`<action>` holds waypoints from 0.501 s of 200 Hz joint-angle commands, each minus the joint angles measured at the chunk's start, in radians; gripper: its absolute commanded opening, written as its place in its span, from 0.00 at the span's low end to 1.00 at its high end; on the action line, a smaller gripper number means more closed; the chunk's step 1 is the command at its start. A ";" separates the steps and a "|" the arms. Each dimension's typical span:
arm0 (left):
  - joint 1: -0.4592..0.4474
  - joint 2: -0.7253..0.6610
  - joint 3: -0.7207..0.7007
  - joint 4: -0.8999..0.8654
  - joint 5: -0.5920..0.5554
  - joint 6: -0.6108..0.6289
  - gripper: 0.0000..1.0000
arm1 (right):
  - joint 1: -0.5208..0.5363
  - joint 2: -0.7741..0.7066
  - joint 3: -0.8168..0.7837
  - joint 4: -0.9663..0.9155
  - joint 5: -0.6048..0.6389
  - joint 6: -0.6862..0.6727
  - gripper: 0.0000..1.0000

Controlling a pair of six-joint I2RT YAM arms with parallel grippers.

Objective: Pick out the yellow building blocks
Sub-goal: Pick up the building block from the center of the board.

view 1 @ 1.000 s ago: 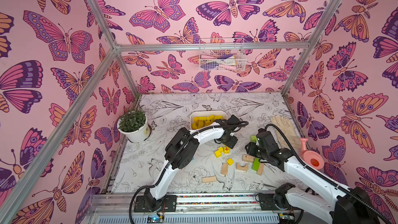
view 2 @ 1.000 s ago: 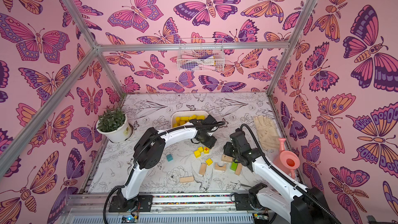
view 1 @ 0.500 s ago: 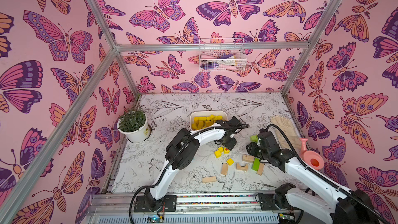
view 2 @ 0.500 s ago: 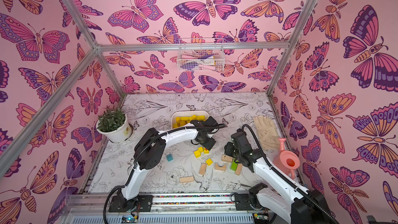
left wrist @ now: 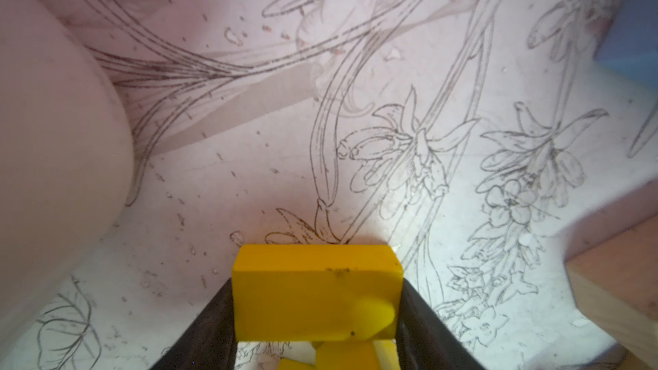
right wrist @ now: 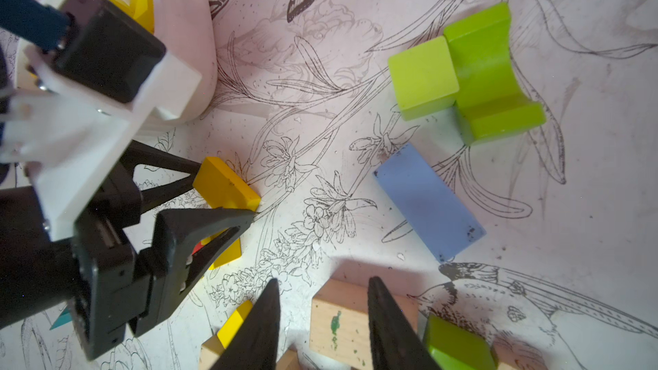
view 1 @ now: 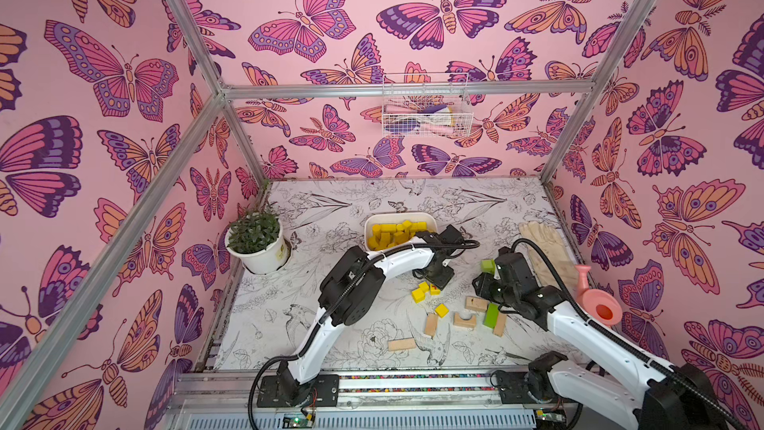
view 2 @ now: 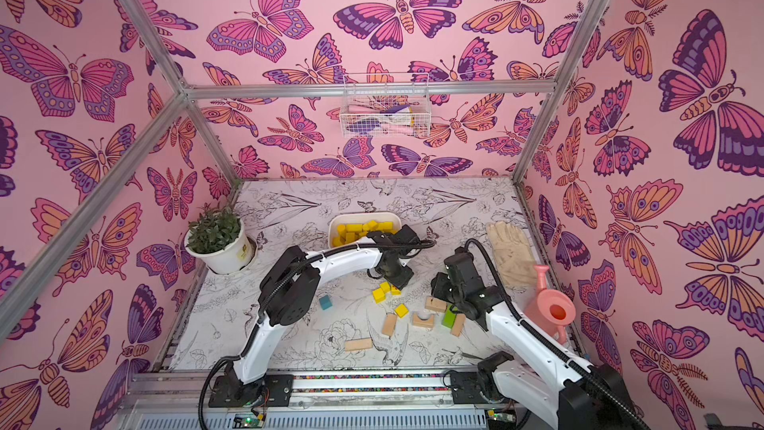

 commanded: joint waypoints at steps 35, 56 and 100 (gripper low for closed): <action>-0.004 -0.081 -0.097 0.058 -0.021 -0.002 0.55 | -0.015 -0.010 -0.009 0.002 -0.015 0.009 0.42; 0.000 -0.179 -0.207 0.172 -0.014 -0.011 0.55 | -0.020 -0.012 -0.011 0.006 -0.018 0.010 0.42; 0.055 -0.439 -0.515 0.504 0.063 -0.068 0.57 | -0.028 -0.018 -0.016 0.005 -0.025 0.010 0.42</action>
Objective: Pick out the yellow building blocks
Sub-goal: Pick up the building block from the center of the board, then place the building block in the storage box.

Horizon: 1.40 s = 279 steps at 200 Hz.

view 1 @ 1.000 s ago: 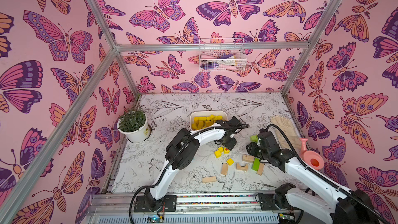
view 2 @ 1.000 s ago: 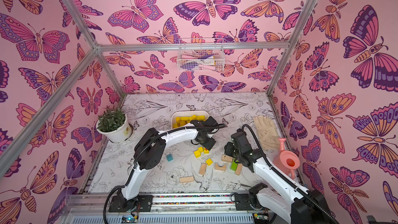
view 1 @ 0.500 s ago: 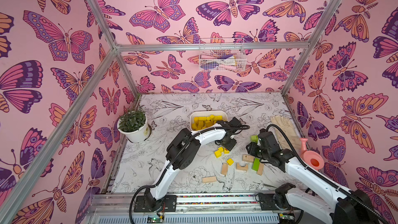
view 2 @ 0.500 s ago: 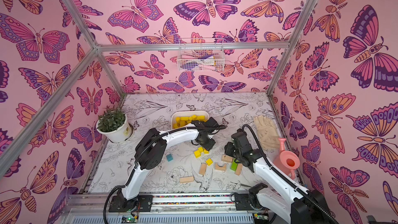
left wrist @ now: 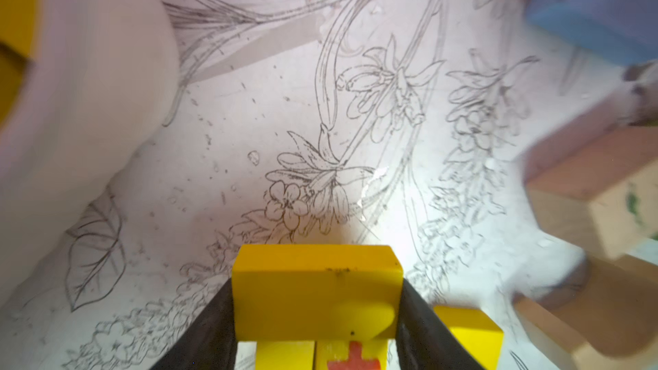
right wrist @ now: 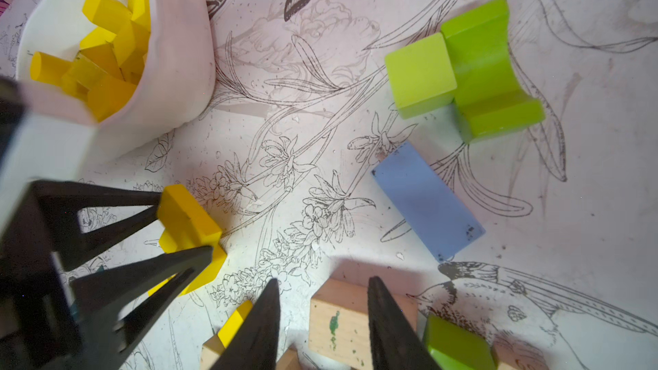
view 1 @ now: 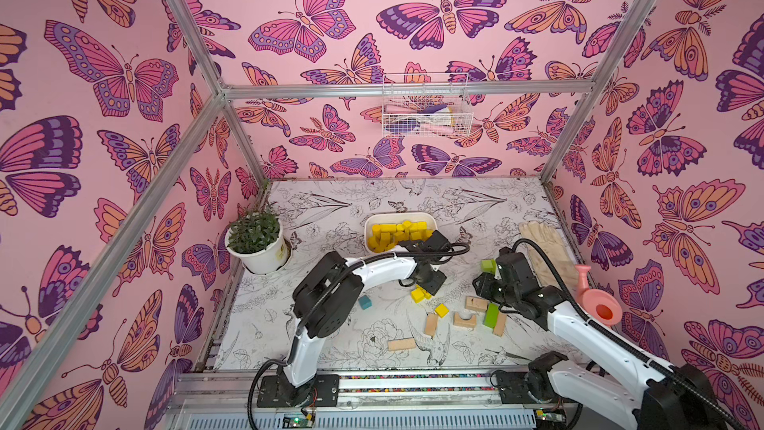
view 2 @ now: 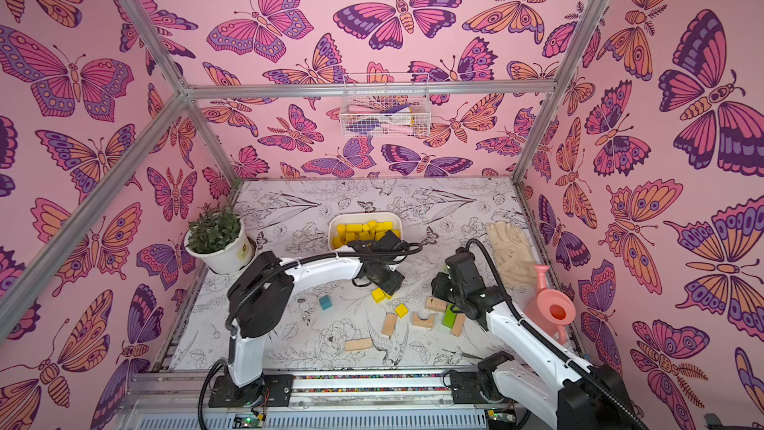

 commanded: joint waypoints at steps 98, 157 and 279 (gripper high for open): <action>0.329 -0.347 -0.310 0.348 0.142 -0.192 0.62 | -0.025 0.023 -0.006 0.036 -0.033 0.006 0.42; 0.394 -0.130 -0.048 0.202 0.129 -0.169 0.61 | -0.040 0.013 -0.014 0.037 -0.044 0.005 0.42; 0.449 0.180 0.327 -0.044 0.087 -0.132 0.61 | -0.086 -0.008 -0.043 0.062 -0.093 0.011 0.42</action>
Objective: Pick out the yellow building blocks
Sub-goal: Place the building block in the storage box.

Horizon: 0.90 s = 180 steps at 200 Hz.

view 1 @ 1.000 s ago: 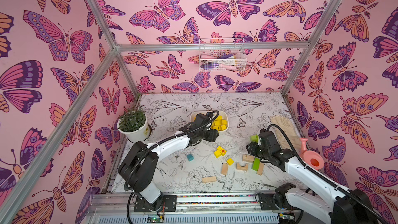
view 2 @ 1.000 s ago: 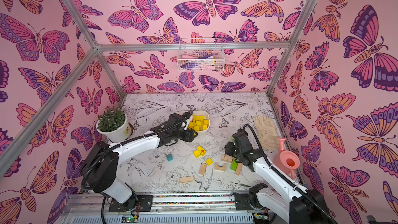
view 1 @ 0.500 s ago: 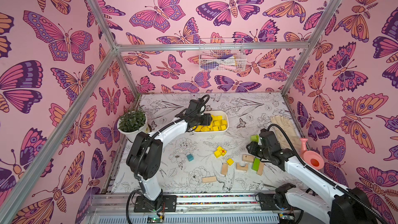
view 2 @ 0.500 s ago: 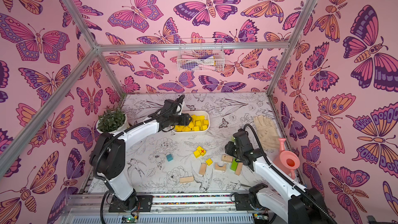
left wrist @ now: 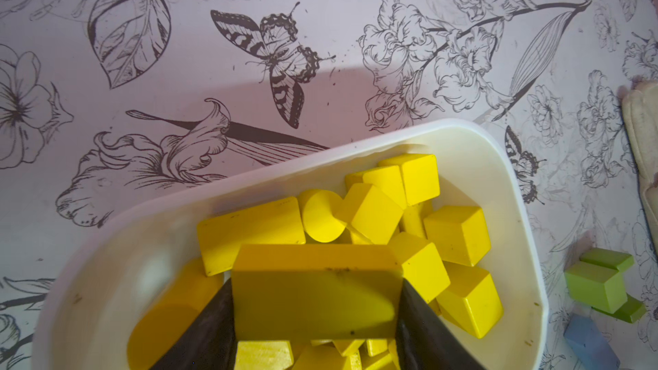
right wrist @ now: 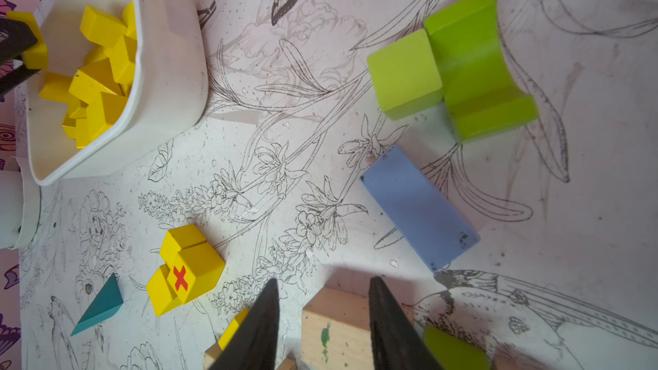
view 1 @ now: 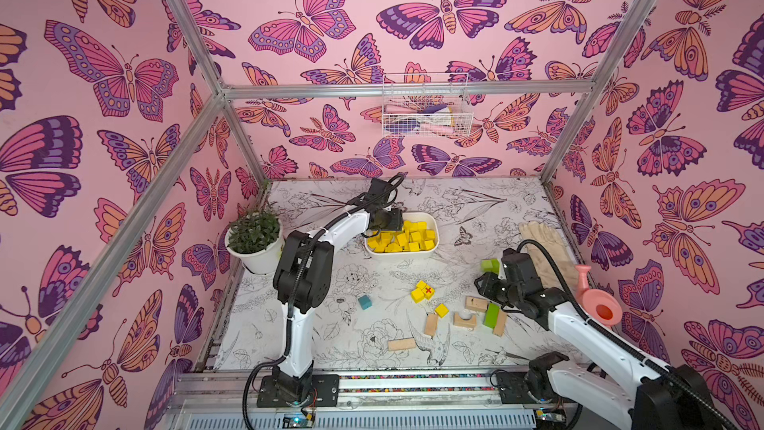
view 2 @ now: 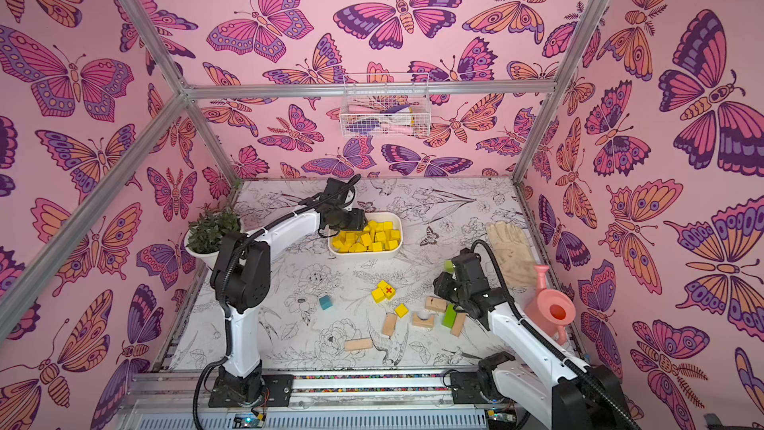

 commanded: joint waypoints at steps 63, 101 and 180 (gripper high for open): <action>0.014 0.083 0.084 -0.101 -0.005 0.018 0.63 | -0.027 -0.017 -0.016 0.019 -0.032 0.012 0.43; 0.015 0.088 0.100 -0.111 -0.008 0.018 0.63 | -0.034 -0.017 -0.019 0.022 -0.042 0.012 0.43; 0.015 0.080 0.107 -0.119 -0.007 0.023 0.69 | -0.048 -0.026 -0.028 0.028 -0.054 0.014 0.43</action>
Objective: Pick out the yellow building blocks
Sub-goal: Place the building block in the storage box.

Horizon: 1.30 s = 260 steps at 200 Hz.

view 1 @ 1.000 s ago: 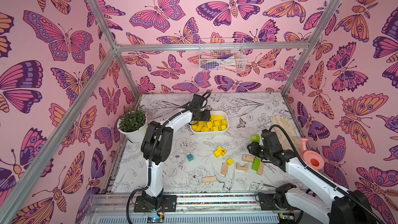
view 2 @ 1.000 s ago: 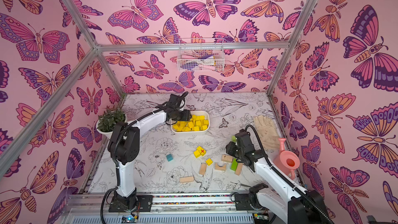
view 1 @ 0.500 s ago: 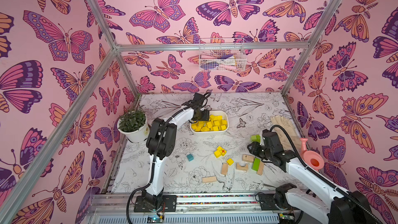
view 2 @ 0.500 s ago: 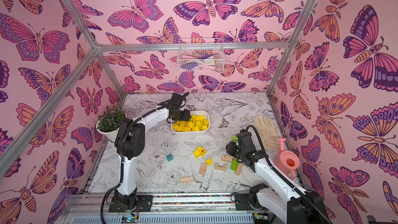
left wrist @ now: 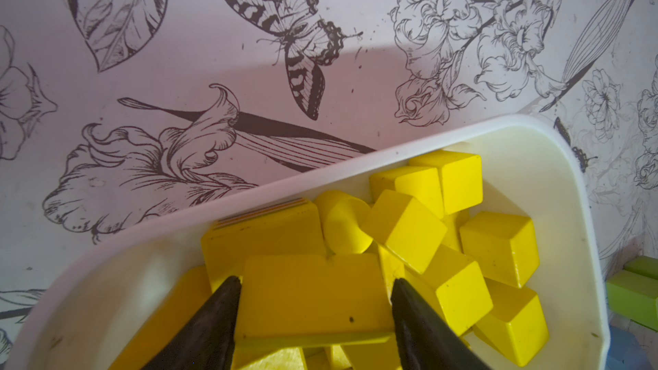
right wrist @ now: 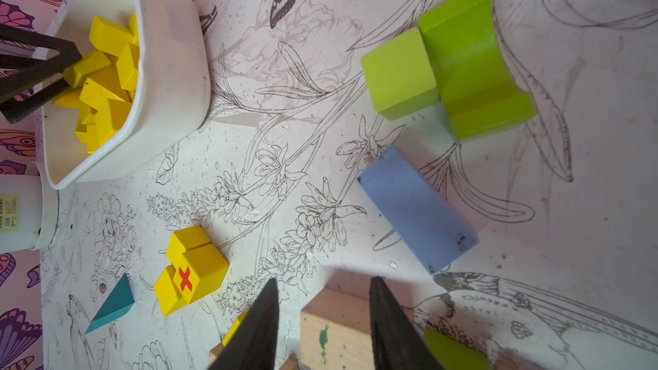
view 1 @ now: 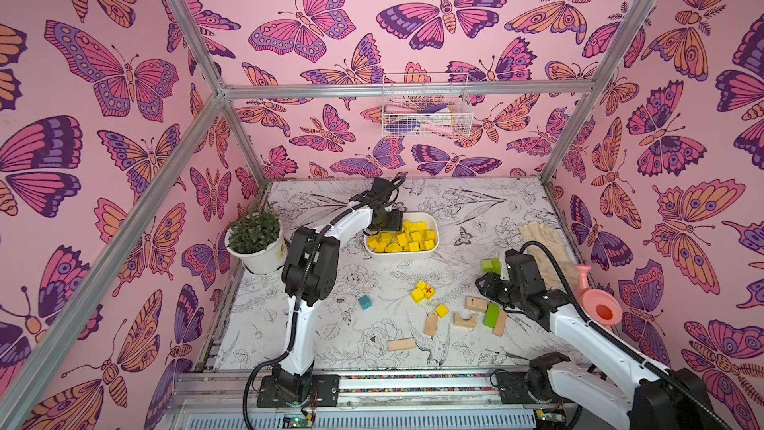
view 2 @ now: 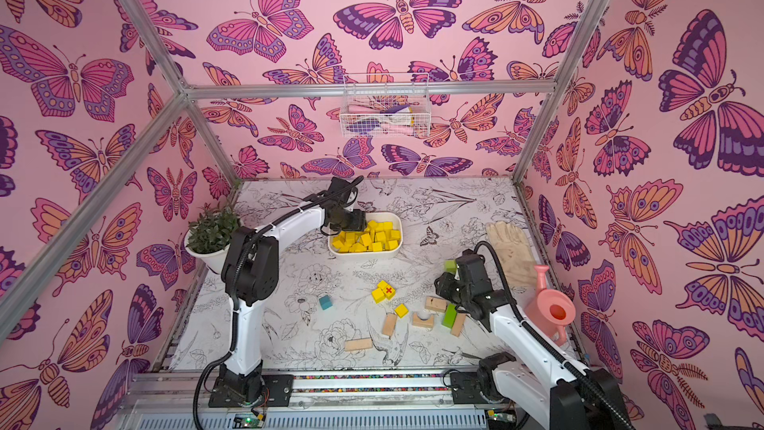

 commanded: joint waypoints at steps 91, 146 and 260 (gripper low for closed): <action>-0.001 -0.137 -0.041 -0.017 0.014 -0.009 0.66 | -0.017 -0.013 -0.007 0.003 -0.016 0.016 0.43; -0.054 -0.402 -0.347 0.097 0.022 -0.078 0.66 | -0.017 -0.005 -0.004 0.002 -0.016 0.019 0.43; -0.250 -0.710 -0.794 0.200 0.132 -0.155 0.65 | -0.018 0.013 0.010 -0.024 -0.017 0.019 0.43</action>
